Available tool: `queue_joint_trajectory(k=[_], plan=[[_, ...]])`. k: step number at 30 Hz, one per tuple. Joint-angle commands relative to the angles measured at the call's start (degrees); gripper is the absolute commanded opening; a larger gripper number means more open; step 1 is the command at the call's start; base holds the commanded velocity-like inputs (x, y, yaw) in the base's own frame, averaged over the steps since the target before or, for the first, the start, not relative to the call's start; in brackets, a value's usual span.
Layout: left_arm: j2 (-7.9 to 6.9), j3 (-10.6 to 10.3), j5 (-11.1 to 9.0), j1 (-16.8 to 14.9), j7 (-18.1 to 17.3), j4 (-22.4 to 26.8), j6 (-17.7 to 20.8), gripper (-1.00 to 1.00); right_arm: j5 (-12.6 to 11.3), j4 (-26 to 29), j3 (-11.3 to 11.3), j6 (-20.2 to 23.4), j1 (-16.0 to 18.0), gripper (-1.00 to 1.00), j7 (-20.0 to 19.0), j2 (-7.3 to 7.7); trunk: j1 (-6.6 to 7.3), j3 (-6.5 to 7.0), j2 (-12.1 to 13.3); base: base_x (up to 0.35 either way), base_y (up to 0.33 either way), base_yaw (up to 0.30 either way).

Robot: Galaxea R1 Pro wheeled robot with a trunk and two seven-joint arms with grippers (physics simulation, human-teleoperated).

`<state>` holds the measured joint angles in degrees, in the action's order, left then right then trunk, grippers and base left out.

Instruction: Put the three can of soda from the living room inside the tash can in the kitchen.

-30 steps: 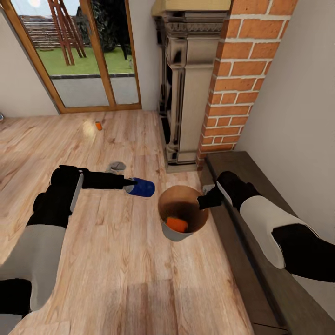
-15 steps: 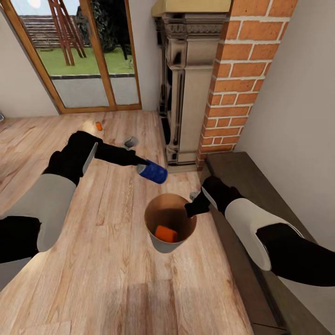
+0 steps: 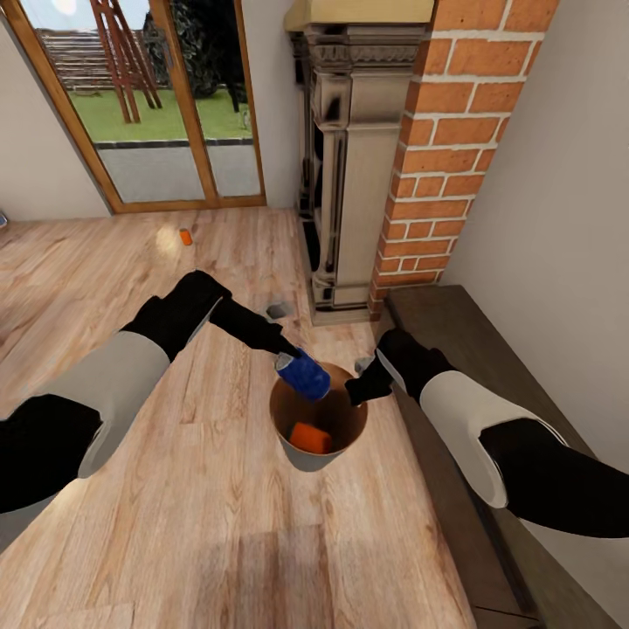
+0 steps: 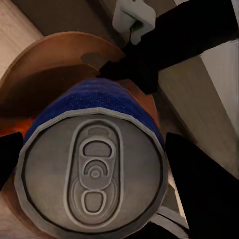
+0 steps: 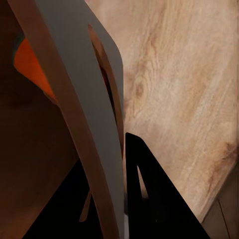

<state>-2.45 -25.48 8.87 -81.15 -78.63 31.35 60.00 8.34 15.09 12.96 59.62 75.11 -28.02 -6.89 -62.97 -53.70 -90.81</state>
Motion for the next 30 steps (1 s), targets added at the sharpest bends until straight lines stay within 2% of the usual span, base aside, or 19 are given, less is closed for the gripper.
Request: queue_joint_trajectory(k=[1,2,5,13,16,17,18,19,22,25,30], plan=[[0.16,-0.9,0.1,0.0,-0.7,-0.1,0.0,-1.0,-1.8,0.0,-0.5,0.4,0.0,-1.0,-0.4,-0.02,0.0,0.01,0.0,0.0,0.0,0.0],[0.51,-2.3,0.2,0.0,-1.7,-0.2,0.0,-1.0,-1.8,0.1,-0.5,0.4,0.1,-1.0,-0.4,-0.03,0.0,0.01,0.0,0.0,0.0,0.0],[1.07,-3.6,0.2,-0.1,-2.7,-0.4,0.0,-1.0,-1.9,0.2,-0.5,0.4,0.6,-1.0,-0.3,-0.04,0.0,0.01,0.0,0.0,0.0,0.0],[2.16,-4.8,1.0,0.0,-3.1,-0.6,0.0,-1.0,-1.9,0.4,-0.5,0.4,0.9,-1.0,-0.2,-0.75,0.0,0.01,0.0,0.0,0.0,0.0],[3.22,-5.5,4.2,0.0,-2.8,-0.6,0.0,-1.0,-1.9,0.4,-0.6,0.4,1.0,-1.0,-0.2,-1.2,0.0,0.01,0.0,0.0,0.0,0.0],[3.58,-5.6,5.9,0.0,-2.6,-0.6,0.0,-1.0,-1.9,0.4,-0.6,0.4,1.0,-1.0,-0.2,-1.29,0.0,0.01,0.0,0.0,0.0,0.0],[3.98,-5.7,8.6,0.0,-2.1,-0.6,0.0,-1.0,-1.9,0.5,-0.5,0.4,1.0,-1.0,-0.2,-1.39,0.0,0.01,0.0,0.0,0.0,0.0],[4.09,-5.7,9.4,0.0,-1.6,-0.6,0.0,-1.0,-2.0,0.5,-0.6,0.4,1.0,-1.0,-0.2,-1.41,0.0,0.01,0.0,0.0,0.0,0.0],[4.32,-5.7,10.1,0.0,1.0,-0.5,0.0,-1.0,-2.0,0.5,-0.6,0.4,1.0,-1.0,-0.2,-1.45,0.0,0.01,0.0,0.0,0.0,0.0],[5.22,-5.7,10.6,0.1,5.8,-0.5,0.0,-1.0,-2.0,0.8,-0.5,0.4,1.0,-1.0,-0.2,-1.46,0.0,0.01,0.0,0.0,0.0,0.0],[5.89,-5.8,10.7,0.4,7.8,-0.5,0.0,-1.0,-2.1,1.1,-0.5,0.4,1.0,-1.0,-0.2,-1.49,0.0,0.01,0.0,0.0,0.0,0.0]])
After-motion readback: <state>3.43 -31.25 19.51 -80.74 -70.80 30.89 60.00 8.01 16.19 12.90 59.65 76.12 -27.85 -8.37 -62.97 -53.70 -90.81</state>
